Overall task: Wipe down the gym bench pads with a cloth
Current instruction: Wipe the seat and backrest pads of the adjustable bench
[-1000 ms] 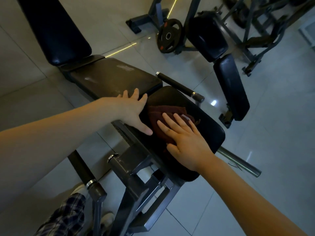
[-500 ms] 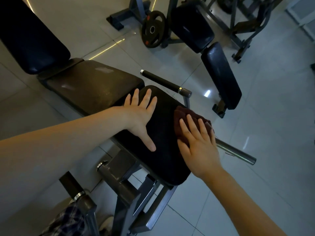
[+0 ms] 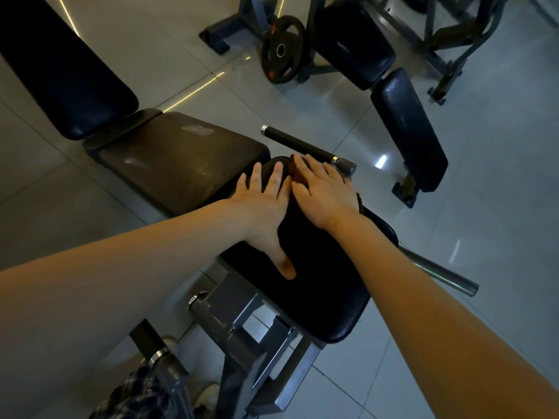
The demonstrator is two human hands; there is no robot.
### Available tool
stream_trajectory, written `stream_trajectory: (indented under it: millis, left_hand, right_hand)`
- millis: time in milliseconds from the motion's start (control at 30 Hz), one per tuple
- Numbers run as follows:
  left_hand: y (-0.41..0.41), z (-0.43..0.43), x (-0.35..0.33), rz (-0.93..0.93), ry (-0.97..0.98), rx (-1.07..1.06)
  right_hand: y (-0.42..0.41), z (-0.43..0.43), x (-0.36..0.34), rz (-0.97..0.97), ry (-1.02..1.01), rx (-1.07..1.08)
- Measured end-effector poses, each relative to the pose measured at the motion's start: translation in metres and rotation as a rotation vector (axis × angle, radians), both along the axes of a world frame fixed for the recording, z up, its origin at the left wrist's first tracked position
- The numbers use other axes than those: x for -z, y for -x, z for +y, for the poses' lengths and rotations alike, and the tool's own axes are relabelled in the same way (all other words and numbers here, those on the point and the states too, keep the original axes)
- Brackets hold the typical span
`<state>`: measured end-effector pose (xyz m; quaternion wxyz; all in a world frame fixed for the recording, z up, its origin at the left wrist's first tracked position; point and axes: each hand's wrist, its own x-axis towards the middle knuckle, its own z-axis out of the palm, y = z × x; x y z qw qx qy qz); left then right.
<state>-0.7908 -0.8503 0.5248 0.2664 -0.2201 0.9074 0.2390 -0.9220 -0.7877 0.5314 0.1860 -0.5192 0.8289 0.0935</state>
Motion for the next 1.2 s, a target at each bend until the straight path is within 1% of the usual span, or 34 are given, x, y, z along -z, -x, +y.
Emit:
stream_trajectory:
  millis: [133,267,367,500,533,600,667,767,867,967,1067,1200]
  left_hand:
    - [-0.002,0.0,-0.002,-0.011,0.025,0.022]
    - [-0.006,0.002,0.0,0.0,0.042,0.026]
    - [-0.015,-0.001,0.002,0.076,-0.004,0.015]
    - [-0.043,-0.021,0.006,0.138,-0.138,0.026]
    - [-0.052,-0.025,0.007,0.138,-0.148,0.025]
    - [-0.066,-0.031,0.009,0.133,-0.083,0.027]
    - [-0.08,-0.038,0.013,0.102,-0.011,-0.012]
    - [-0.099,-0.046,0.021,0.053,-0.127,-0.153]
    - [-0.119,-0.047,0.032,0.075,-0.177,-0.198]
    - [-0.132,-0.045,0.042,0.126,-0.139,-0.211]
    - [-0.141,-0.041,0.055,0.16,-0.057,-0.191]
    - [-0.143,-0.027,0.069,0.22,0.037,-0.223]
  right_hand:
    - [-0.005,0.031,-0.008,-0.017,0.03,-0.121]
    - [-0.022,0.074,-0.017,-0.02,0.022,-0.175]
    - [-0.039,0.11,-0.028,-0.027,-0.01,-0.23]
    - [-0.061,0.151,-0.036,-0.059,-0.046,-0.282]
    - [-0.066,0.156,-0.035,-0.056,-0.039,-0.289]
    - [-0.072,0.162,-0.031,-0.02,-0.006,-0.302]
    - [-0.08,0.159,-0.026,0.031,0.004,-0.321]
    - [-0.091,0.144,-0.018,0.093,-0.003,-0.384]
    - [-0.103,0.121,-0.005,0.161,-0.034,-0.532]
    - [-0.113,0.089,0.004,0.206,-0.086,-0.673]
    - [-0.123,0.058,0.007,0.226,-0.126,-0.801]
    - [-0.134,0.035,0.007,0.256,-0.182,-0.879]
